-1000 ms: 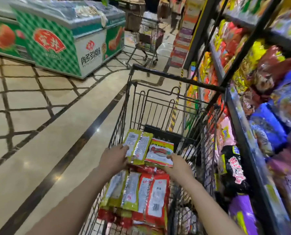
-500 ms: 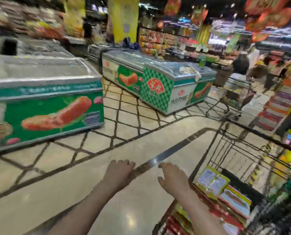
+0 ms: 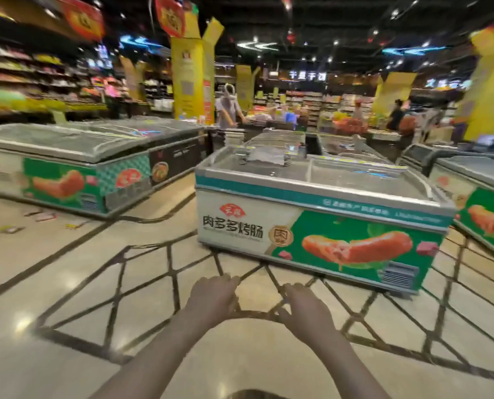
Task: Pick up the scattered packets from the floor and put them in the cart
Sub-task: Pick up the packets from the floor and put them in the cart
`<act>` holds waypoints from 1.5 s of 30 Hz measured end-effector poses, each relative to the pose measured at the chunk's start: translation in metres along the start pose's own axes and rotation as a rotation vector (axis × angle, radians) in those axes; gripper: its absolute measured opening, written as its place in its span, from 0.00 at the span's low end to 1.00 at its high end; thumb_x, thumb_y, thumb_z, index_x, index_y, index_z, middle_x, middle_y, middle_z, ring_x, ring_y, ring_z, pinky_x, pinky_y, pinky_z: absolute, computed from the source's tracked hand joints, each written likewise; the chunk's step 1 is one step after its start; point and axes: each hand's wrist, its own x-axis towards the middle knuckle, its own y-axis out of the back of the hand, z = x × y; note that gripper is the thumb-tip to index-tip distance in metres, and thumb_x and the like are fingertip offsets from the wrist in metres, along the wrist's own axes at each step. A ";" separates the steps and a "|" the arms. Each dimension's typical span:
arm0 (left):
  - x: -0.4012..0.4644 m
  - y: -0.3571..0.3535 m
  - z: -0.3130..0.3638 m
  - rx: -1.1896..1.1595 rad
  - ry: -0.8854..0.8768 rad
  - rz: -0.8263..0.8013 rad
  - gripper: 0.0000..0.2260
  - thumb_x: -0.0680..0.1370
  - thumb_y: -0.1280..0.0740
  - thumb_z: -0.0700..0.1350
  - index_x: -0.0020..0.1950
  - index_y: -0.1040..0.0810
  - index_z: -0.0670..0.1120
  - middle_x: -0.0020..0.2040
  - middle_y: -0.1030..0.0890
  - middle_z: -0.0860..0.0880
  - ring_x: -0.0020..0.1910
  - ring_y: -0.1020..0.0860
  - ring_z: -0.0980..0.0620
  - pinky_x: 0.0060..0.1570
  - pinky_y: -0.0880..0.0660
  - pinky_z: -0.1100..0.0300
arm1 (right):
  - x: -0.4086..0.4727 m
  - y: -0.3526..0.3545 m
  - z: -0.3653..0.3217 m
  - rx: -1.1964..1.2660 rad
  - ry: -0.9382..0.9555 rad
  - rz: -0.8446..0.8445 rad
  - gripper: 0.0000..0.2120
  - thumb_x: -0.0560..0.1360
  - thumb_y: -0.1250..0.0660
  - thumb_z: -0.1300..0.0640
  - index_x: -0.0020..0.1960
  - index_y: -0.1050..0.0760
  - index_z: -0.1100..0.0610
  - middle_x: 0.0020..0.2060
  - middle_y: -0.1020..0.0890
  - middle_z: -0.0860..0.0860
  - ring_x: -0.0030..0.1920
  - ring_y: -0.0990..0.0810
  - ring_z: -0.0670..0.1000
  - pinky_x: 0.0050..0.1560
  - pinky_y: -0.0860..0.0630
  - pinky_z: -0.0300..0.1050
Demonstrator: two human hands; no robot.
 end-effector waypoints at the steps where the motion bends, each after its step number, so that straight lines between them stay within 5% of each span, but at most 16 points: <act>1: -0.008 0.001 -0.033 -0.008 0.055 0.010 0.16 0.80 0.43 0.49 0.65 0.31 0.47 0.60 0.25 0.47 0.58 0.25 0.45 0.51 0.28 0.53 | 0.018 -0.009 -0.027 0.001 0.057 -0.014 0.18 0.77 0.40 0.51 0.66 0.34 0.50 0.63 0.28 0.49 0.63 0.28 0.52 0.57 0.27 0.47; 11: -0.076 -0.001 -0.289 0.021 0.600 0.002 0.16 0.80 0.45 0.50 0.66 0.32 0.48 0.60 0.24 0.48 0.56 0.24 0.47 0.50 0.27 0.55 | 0.184 -0.077 -0.258 0.026 0.567 -0.132 0.20 0.78 0.41 0.49 0.69 0.36 0.49 0.65 0.28 0.47 0.65 0.29 0.49 0.58 0.29 0.42; 20: -0.021 0.016 -0.478 0.147 0.858 0.008 0.17 0.80 0.45 0.51 0.69 0.34 0.50 0.64 0.26 0.50 0.61 0.26 0.48 0.53 0.28 0.56 | 0.369 -0.099 -0.414 0.051 0.789 -0.112 0.19 0.77 0.41 0.50 0.67 0.34 0.49 0.63 0.27 0.48 0.63 0.27 0.50 0.55 0.28 0.44; 30: 0.060 -0.003 -0.656 0.111 0.986 0.051 0.16 0.81 0.45 0.50 0.67 0.33 0.49 0.60 0.25 0.50 0.58 0.26 0.47 0.51 0.31 0.55 | 0.539 -0.142 -0.567 0.076 0.891 -0.129 0.18 0.77 0.40 0.49 0.66 0.33 0.50 0.61 0.26 0.48 0.61 0.27 0.51 0.55 0.27 0.46; 45: 0.185 -0.032 -1.025 0.088 0.992 0.018 0.17 0.81 0.46 0.51 0.69 0.35 0.49 0.64 0.27 0.50 0.61 0.26 0.48 0.52 0.30 0.55 | 0.827 -0.233 -0.824 0.116 0.843 -0.153 0.16 0.76 0.39 0.52 0.63 0.30 0.51 0.58 0.24 0.48 0.59 0.25 0.51 0.54 0.26 0.47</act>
